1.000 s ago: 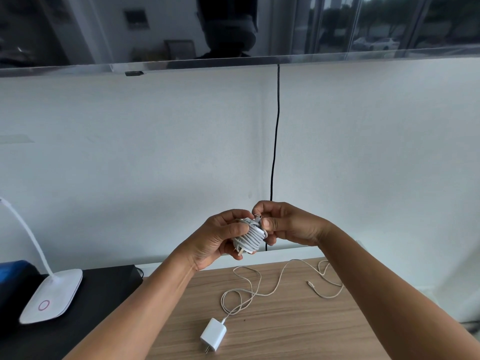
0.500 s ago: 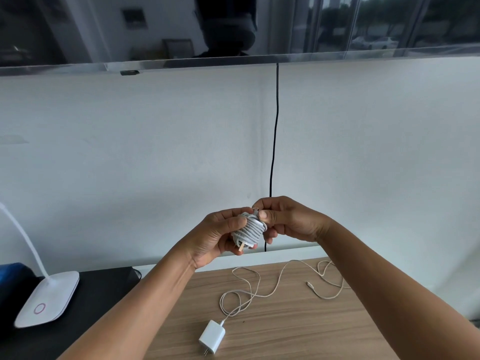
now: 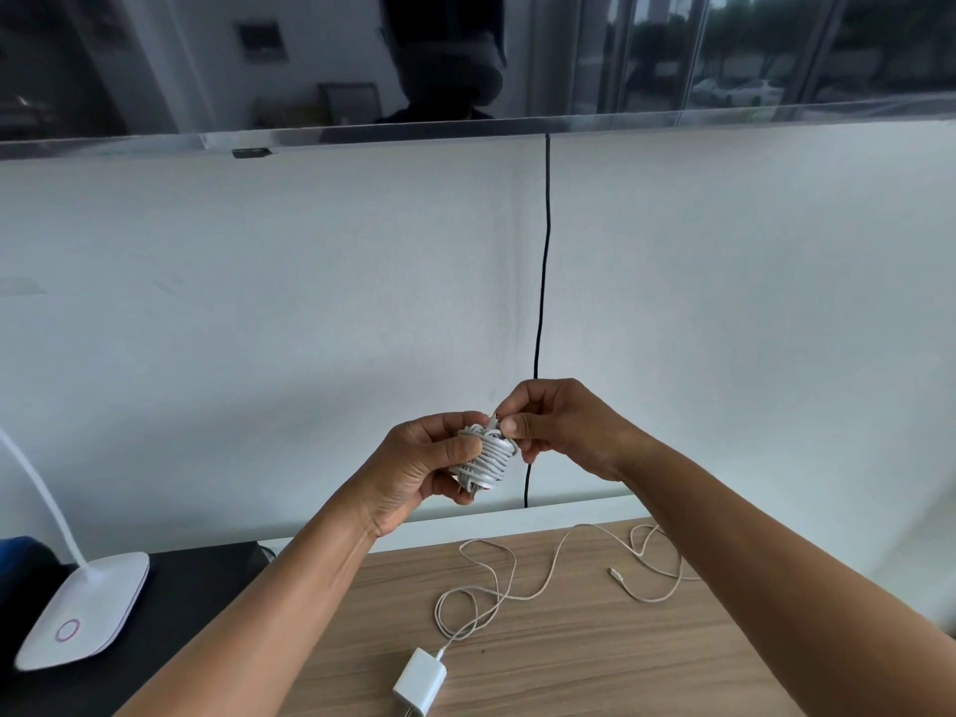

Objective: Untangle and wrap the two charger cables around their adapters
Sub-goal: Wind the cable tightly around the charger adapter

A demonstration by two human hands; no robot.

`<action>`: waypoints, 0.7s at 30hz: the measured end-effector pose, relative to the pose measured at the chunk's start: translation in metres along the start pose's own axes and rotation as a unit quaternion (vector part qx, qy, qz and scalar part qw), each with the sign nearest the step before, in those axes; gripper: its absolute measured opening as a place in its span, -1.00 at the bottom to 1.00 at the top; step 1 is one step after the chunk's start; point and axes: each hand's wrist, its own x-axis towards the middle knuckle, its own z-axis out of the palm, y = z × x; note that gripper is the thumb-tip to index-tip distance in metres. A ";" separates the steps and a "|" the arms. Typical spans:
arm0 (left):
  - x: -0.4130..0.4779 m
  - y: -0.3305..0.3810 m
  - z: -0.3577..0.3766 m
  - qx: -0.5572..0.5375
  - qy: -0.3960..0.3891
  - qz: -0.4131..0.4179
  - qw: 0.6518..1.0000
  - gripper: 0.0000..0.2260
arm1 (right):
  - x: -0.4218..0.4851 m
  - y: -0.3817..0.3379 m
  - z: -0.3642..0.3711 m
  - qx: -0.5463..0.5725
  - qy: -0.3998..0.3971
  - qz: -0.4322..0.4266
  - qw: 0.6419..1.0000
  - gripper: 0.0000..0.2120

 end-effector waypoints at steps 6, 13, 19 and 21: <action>-0.005 0.001 0.009 -0.037 -0.042 0.011 0.998 -0.51 | 0.000 -0.002 -0.001 0.079 -0.084 0.023 0.993 -0.70; -0.009 0.000 0.010 -0.038 -0.065 0.013 0.997 -0.54 | -0.003 -0.003 0.000 0.061 -0.104 0.028 0.992 -0.59; -0.009 -0.001 0.008 -0.036 -0.061 0.005 0.997 -0.52 | -0.007 -0.005 0.004 0.064 -0.114 0.003 0.991 -0.73; -0.009 -0.002 0.007 -0.039 -0.056 0.005 0.998 -0.51 | -0.009 -0.006 0.005 0.042 -0.095 -0.013 0.995 -0.88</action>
